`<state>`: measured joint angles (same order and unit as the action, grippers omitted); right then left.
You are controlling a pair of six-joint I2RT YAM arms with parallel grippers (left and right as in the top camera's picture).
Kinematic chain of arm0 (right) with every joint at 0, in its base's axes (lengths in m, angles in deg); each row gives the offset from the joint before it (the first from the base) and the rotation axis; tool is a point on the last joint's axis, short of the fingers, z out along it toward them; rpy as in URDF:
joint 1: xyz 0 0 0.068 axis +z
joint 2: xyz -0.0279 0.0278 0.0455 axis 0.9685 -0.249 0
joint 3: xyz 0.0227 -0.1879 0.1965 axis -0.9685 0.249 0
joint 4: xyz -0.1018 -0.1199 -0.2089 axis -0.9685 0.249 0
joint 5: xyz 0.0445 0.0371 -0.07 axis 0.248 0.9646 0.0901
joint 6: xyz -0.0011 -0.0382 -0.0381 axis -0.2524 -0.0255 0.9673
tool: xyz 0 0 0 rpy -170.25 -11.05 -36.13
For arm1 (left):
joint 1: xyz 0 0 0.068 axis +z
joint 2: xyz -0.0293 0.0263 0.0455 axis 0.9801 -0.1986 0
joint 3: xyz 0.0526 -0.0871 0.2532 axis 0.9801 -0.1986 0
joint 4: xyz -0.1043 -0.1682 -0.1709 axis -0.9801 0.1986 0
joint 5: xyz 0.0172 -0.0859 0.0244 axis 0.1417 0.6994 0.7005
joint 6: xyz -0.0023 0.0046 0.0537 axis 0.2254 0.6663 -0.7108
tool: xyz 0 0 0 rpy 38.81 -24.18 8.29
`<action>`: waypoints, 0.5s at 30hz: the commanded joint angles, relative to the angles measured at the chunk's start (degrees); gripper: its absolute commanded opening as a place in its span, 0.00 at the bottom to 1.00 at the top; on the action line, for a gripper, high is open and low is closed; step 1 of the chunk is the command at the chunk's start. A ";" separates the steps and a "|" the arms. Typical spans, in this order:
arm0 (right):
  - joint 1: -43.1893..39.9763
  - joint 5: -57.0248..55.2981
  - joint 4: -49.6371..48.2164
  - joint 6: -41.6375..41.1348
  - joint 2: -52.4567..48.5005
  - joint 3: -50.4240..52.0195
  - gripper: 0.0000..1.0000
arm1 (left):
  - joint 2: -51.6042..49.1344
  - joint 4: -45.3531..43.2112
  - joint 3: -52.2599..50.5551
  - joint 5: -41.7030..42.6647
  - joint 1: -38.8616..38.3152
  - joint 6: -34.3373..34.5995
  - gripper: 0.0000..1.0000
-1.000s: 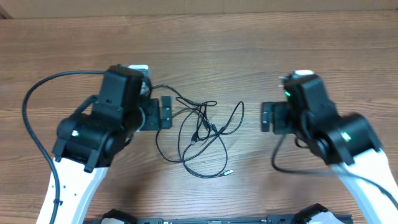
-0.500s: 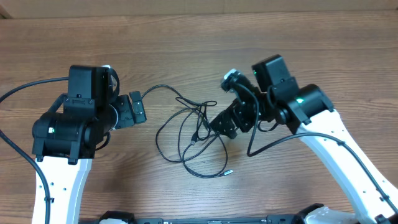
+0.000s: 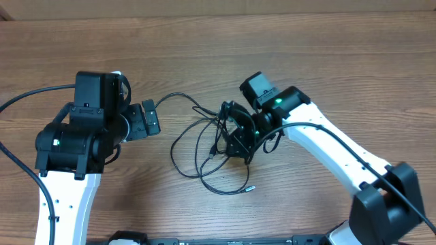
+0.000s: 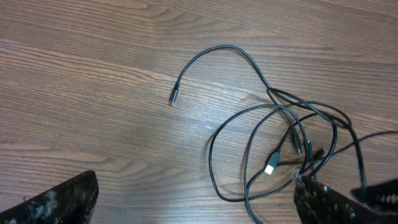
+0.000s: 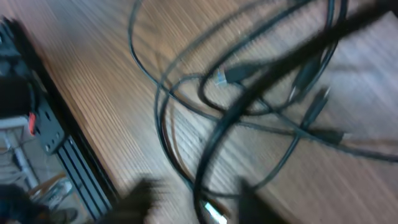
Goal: Untangle cables
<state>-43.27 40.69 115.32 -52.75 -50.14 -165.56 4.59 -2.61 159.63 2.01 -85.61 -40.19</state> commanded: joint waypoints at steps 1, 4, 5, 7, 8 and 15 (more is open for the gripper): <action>-0.20 -3.26 1.90 -0.20 -0.39 -0.35 0.04 | -0.24 0.00 0.61 -0.52 0.20 -0.52 1.00; -0.20 -7.76 4.02 -2.56 0.02 -0.50 0.04 | -0.24 0.00 0.61 -0.50 0.20 -0.52 1.00; -0.20 -9.94 4.76 -3.98 0.39 -0.72 0.04 | -0.24 0.00 0.61 -0.52 0.20 -0.52 1.00; -0.20 -15.65 6.40 -7.26 1.51 -1.53 0.04 | -0.28 0.00 0.61 -0.52 0.20 -0.52 0.99; -0.20 -20.09 7.56 -9.75 2.54 -2.45 0.04 | -0.33 0.00 0.61 -0.52 0.20 -0.52 0.99; -0.20 -55.98 19.02 -28.39 10.60 -18.27 0.04 | -0.35 0.00 0.61 -0.52 0.20 -0.52 0.99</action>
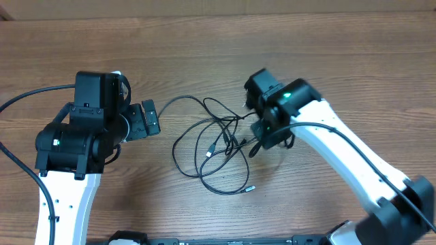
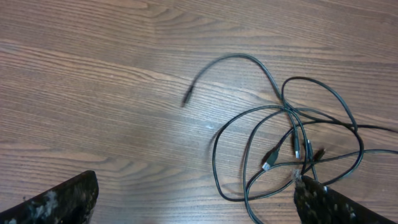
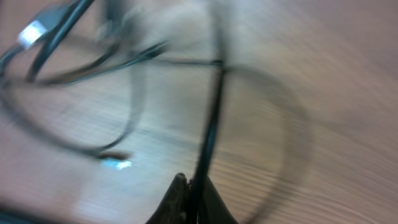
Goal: Untangle cables
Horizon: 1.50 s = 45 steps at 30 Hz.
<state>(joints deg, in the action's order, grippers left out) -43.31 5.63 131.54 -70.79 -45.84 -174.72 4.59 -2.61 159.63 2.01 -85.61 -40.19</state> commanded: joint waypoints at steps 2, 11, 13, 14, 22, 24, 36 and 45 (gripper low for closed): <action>-0.13 -27.12 3.91 -10.84 8.83 -15.78 0.04 | -0.35 -0.02 0.61 -0.52 0.20 -0.52 0.99; -0.15 -39.23 -11.45 0.20 16.11 -35.06 0.04 | -0.35 0.00 0.61 -0.52 0.20 -0.52 1.00; -0.15 -41.18 -19.47 5.16 17.62 -35.56 0.04 | -0.35 0.00 0.61 -0.52 0.20 -0.52 1.00; -0.26 -42.60 -23.17 7.69 18.08 -35.56 0.04 | -0.35 0.00 0.61 -0.52 0.20 -0.52 1.00; -8.76 -51.43 -42.66 21.09 18.32 -35.56 0.04 | -0.35 0.00 0.61 -0.52 0.20 -0.52 0.99; -14.03 -51.41 -43.30 21.40 18.27 -35.56 0.04 | -0.35 0.00 0.61 -0.52 0.20 -0.52 1.00; -47.43 -45.11 -28.35 7.21 14.53 -35.39 0.04 | -0.35 0.00 0.61 -0.52 0.20 -0.52 0.99; -75.97 -10.05 -12.81 -15.17 6.45 -35.39 0.04 | -0.35 0.00 0.61 -0.52 0.20 -0.52 1.00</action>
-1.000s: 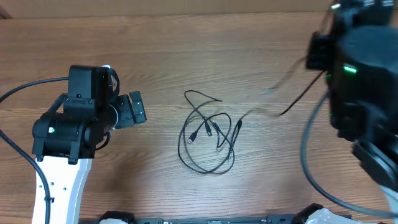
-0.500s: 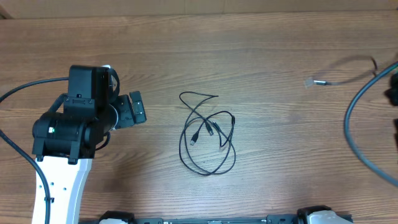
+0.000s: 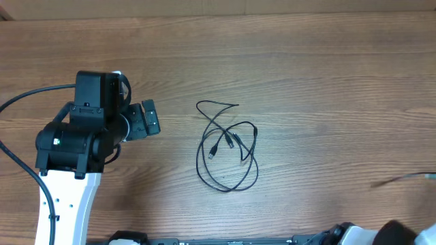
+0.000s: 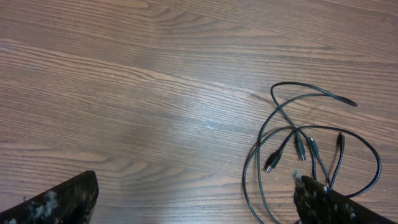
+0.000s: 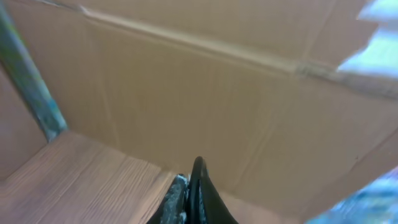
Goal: Untangle cables
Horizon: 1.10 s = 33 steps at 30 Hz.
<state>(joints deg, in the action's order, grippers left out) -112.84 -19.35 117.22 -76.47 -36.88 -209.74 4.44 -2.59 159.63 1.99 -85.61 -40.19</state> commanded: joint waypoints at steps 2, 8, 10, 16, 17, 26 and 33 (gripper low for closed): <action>-10.95 18.56 3.56 -12.87 -4.94 -0.35 0.04 | -0.20 -0.02 0.61 -0.50 0.20 -0.52 0.99; -19.80 29.07 8.90 -17.64 -12.09 0.00 0.04 | -0.20 -0.02 0.61 -0.50 0.20 -0.52 1.00; -21.75 33.29 11.08 -17.64 -15.02 0.00 0.04 | -0.20 -0.02 0.61 -0.50 0.20 -0.52 1.00; -23.21 35.82 15.78 -17.57 -21.57 0.00 0.04 | -0.20 -0.02 0.61 -0.48 0.20 -0.52 0.99; -23.19 35.85 16.59 -17.57 -22.47 0.00 0.06 | -0.20 -0.02 0.61 -0.50 0.20 -0.52 1.00; -23.19 41.05 18.93 -13.94 -25.22 0.00 0.92 | -0.20 -0.02 0.61 -0.50 0.20 -0.52 0.99; -23.02 52.19 20.39 -5.57 -25.22 0.00 1.00 | -0.20 -0.04 0.61 -0.50 0.20 -0.52 1.00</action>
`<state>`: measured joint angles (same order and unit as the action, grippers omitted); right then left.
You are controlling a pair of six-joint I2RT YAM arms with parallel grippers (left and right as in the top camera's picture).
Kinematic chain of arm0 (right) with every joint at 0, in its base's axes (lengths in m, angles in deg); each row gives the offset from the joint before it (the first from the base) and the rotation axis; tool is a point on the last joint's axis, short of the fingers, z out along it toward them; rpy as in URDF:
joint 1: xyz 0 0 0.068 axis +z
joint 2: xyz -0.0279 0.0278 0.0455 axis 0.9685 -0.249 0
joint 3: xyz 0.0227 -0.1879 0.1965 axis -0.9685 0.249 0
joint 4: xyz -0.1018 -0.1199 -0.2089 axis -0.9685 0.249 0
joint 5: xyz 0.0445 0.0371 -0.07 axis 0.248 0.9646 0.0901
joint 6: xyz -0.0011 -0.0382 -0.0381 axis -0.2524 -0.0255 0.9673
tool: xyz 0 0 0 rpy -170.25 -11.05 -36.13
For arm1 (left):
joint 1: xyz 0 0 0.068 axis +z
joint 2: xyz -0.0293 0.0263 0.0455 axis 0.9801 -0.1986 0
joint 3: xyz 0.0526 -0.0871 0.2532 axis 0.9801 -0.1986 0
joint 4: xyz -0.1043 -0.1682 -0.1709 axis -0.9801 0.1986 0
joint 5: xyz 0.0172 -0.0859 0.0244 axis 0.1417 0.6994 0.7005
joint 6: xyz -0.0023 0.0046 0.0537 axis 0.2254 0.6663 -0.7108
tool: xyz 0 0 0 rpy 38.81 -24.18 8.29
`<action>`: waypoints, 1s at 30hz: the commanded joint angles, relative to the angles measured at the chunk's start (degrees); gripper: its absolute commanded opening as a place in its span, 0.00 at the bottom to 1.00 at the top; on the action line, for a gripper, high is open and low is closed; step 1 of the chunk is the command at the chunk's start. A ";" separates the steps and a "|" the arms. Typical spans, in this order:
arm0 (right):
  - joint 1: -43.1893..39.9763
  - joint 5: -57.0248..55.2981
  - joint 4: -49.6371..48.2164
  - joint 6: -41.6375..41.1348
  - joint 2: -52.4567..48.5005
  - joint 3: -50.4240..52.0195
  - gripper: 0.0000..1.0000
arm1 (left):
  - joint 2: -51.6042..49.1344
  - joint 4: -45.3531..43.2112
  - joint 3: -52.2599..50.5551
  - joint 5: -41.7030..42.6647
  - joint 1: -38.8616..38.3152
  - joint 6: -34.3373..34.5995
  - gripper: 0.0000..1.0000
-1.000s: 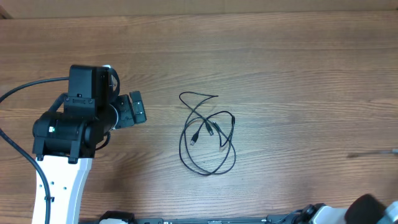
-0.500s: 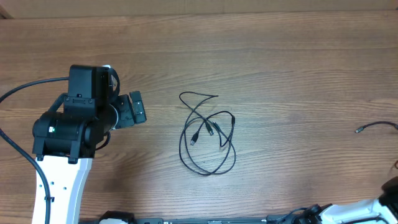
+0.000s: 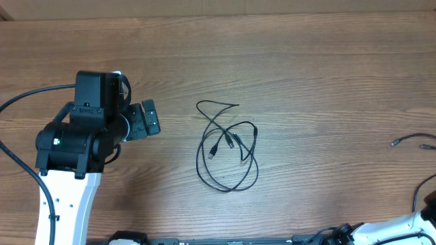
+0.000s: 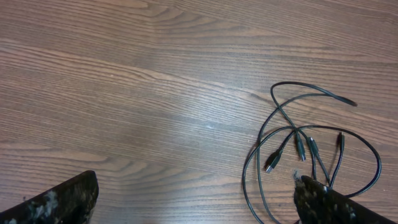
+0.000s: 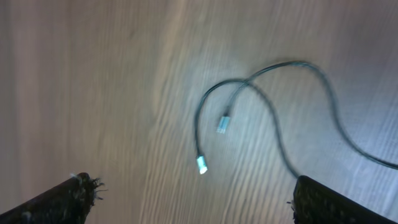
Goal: Untangle cables
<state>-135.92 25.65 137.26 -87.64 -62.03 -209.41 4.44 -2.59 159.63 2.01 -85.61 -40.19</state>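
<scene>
A loose tangle of thin black cables point(image 3: 228, 146) lies mid-table, its plugs bunched near the middle. In the left wrist view the same cables point(image 4: 311, 152) lie at the right, one loop passing by the right finger. My left gripper point(image 4: 196, 202) is open and holds nothing; from overhead the left gripper point(image 3: 146, 119) sits left of the tangle. One separate black cable point(image 5: 261, 106) lies on the wood under my open right gripper point(image 5: 199, 205), its two plug ends free. That cable's end point(image 3: 409, 141) shows at the table's right edge.
The wooden table point(image 3: 313, 75) fills the view, with a cardboard wall along its far edge. The left arm's black feed cable point(image 3: 27, 95) curves off to the left. A part of the right arm point(image 3: 402, 228) shows at the bottom right corner.
My right gripper, then shut on a black cable and facing the cardboard wall, is now open above the table, and that cable lies loose at the far right. The left arm and tangle are unchanged.
My right gripper was first in the middle of a wide tangle. Then it was shut on one cable just right of the tangle. Later it was off to the right with that cable, leaving a smaller tangle. Now the cable lies apart at the right edge.
</scene>
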 commanded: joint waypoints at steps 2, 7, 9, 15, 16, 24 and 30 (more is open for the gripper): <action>0.37 9.27 0.90 7.78 -0.07 -0.33 1.00 | -0.20 -0.02 0.61 -0.52 0.20 -0.52 0.99; 2.03 9.42 1.99 9.33 -0.07 -0.33 1.00 | -0.20 -0.02 0.61 -0.50 0.20 -0.52 0.99; 2.89 9.44 2.47 9.35 -0.07 -0.33 1.00 | -0.20 -0.02 0.61 -0.50 0.20 -0.52 1.00; 9.33 14.93 6.19 19.56 -0.07 -0.33 1.00 | -0.20 -0.04 0.61 -0.50 0.20 -0.52 1.00; 10.10 15.37 6.45 20.55 -0.07 -0.33 1.00 | -0.20 -0.02 0.61 -0.52 0.20 -0.52 1.00; 28.35 16.09 9.81 27.15 -0.15 -0.33 1.00 | -0.20 -0.02 0.61 -0.50 0.20 -0.52 1.00; 41.94 14.32 10.05 27.30 -0.15 0.68 1.00 | -0.20 -0.02 0.61 -0.52 0.20 -0.52 1.00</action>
<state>-98.63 40.69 147.14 -61.78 -62.08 -209.37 4.37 -2.59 159.63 1.99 -85.61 -40.19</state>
